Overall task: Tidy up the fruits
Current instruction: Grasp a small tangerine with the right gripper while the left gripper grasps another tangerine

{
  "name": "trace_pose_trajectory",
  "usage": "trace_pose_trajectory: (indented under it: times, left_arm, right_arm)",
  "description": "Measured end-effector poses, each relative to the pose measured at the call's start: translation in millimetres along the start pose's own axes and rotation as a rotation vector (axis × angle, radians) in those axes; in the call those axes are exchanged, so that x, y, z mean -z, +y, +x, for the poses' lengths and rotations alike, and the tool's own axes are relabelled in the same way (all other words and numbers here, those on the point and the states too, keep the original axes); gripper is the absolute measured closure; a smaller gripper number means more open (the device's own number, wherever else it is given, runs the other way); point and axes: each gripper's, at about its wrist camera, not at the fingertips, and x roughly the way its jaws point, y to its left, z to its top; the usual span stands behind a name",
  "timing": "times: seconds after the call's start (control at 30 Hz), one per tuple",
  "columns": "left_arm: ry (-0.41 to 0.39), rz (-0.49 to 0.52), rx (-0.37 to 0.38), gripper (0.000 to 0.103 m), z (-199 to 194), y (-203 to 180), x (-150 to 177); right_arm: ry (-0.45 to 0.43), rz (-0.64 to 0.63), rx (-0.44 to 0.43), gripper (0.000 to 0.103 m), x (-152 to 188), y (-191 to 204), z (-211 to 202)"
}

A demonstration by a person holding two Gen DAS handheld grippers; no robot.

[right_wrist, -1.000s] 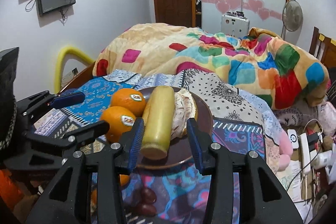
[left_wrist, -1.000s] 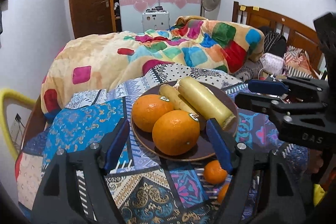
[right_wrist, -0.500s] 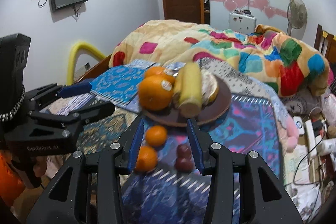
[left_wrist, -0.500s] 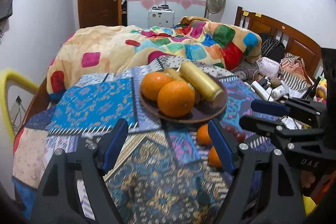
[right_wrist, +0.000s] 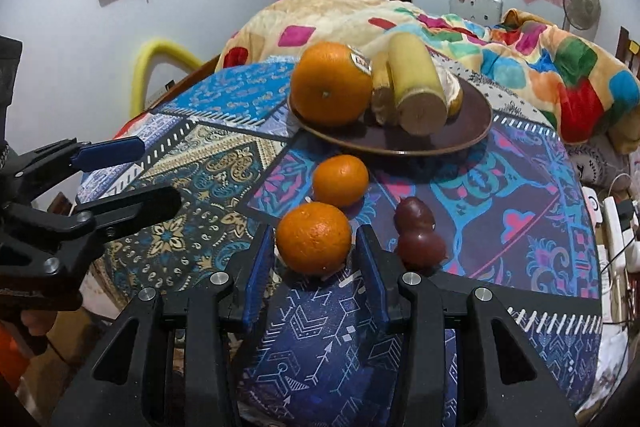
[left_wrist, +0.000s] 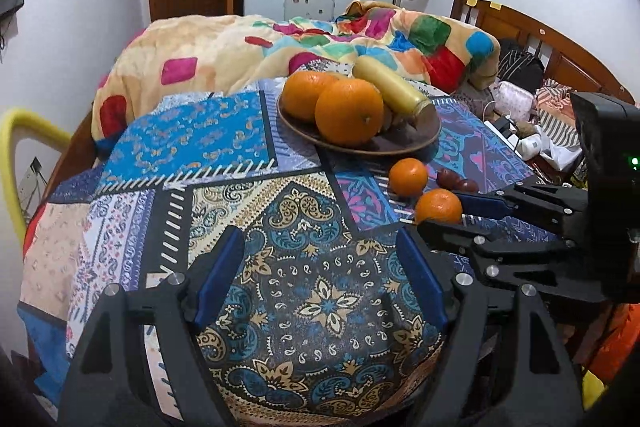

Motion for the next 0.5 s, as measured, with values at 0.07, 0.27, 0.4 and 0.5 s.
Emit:
trace_pose_trajectory:
  times: [0.07,0.27,0.4,0.5]
  left_arm:
    - [0.005,-0.006,0.008,0.025,3,0,0]
    - [0.012,0.027,0.026,0.026,14,-17,-7]
    - [0.014,0.054,0.047,0.03,26,-36,-17]
    - [0.024,0.077,0.047,0.034,37,-49,-22]
  right_arm:
    - [-0.003,0.012,-0.02,0.069,1,-3,0]
    - [-0.052,0.024,-0.01,0.069,0,-11,-22]
    - [-0.102,0.033,0.03,0.069,-4,-27,-43]
    - [-0.121,0.045,0.057,0.069,-4,-41,-52]
